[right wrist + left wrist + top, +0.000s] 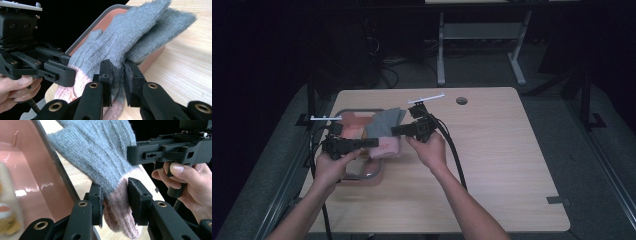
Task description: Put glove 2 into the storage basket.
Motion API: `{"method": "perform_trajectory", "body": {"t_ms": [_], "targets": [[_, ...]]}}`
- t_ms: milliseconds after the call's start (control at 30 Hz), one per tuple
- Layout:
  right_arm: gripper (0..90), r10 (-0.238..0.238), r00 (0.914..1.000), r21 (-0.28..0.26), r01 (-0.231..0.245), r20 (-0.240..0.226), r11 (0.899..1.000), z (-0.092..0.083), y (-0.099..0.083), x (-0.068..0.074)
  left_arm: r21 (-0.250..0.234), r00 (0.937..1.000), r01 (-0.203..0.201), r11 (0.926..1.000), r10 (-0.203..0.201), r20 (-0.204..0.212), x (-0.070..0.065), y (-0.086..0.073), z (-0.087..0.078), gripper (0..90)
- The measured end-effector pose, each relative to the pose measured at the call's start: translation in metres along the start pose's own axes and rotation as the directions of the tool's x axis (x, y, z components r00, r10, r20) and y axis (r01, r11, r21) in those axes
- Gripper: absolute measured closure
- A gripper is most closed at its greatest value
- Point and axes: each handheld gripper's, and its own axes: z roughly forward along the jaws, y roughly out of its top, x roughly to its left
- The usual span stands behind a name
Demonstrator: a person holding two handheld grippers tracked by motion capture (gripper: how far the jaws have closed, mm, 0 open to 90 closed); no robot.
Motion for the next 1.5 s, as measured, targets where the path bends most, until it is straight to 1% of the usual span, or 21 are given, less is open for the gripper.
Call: {"method": "perform_trajectory", "body": {"t_ms": [233, 567, 733, 1100, 1300, 1367, 1400, 1500], "targets": [[77.4, -0.003, 1.0, 0.005, 0.003, -0.005, 1.0, 0.005, 0.002, 0.002, 0.0, 1.0, -0.003, 1.0, 0.003, -0.006, 0.003, 0.0, -0.005, 66.1], [77.4, -0.007, 0.9998, 0.005, 0.007, -0.019, 1.0, 0.015, 0.007, 0.01, -0.008, 0.9998, 0.005, 1.0, -0.005, -0.018, 0.009, 0.0, -0.016, 66.1], [77.4, -0.014, 0.9996, 0.006, 0.015, -0.026, 1.0, 0.02, 0.009, 0.013, -0.018, 0.9997, 0.003, 0.9998, -0.003, -0.024, 0.012, 0.0, -0.021, 66.1], [77.4, -0.009, 0.9991, 0.011, 0.009, -0.041, 1.0, 0.029, 0.011, 0.015, -0.017, 0.9994, 0.005, 0.9998, -0.006, -0.033, 0.017, -0.001, -0.027, 66.1], [77.5, -0.008, 0.999, 0.014, 0.009, -0.045, 1.0, 0.032, 0.013, 0.018, -0.019, 0.9993, -0.003, 0.9998, 0.002, -0.037, 0.019, -0.001, -0.032, 66.1], [77.4, -0.014, 0.9988, 0.016, 0.015, -0.046, 1.0, 0.034, 0.014, 0.019, -0.02, 0.9993, -0.002, 0.9998, 0.001, -0.038, 0.021, -0.001, -0.034, 66.1], [77.4, -0.016, 0.9988, 0.016, 0.017, -0.047, 1.0, 0.035, 0.015, 0.02, -0.021, 0.9992, 0.006, 0.9998, -0.007, -0.039, 0.021, -0.001, -0.035, 66.1], [77.4, -0.018, 0.9986, 0.017, 0.019, -0.05, 1.0, 0.038, 0.016, 0.022, -0.02, 0.999, 0.012, 0.9997, -0.013, -0.043, 0.024, -0.001, -0.038, 66.1]]}}
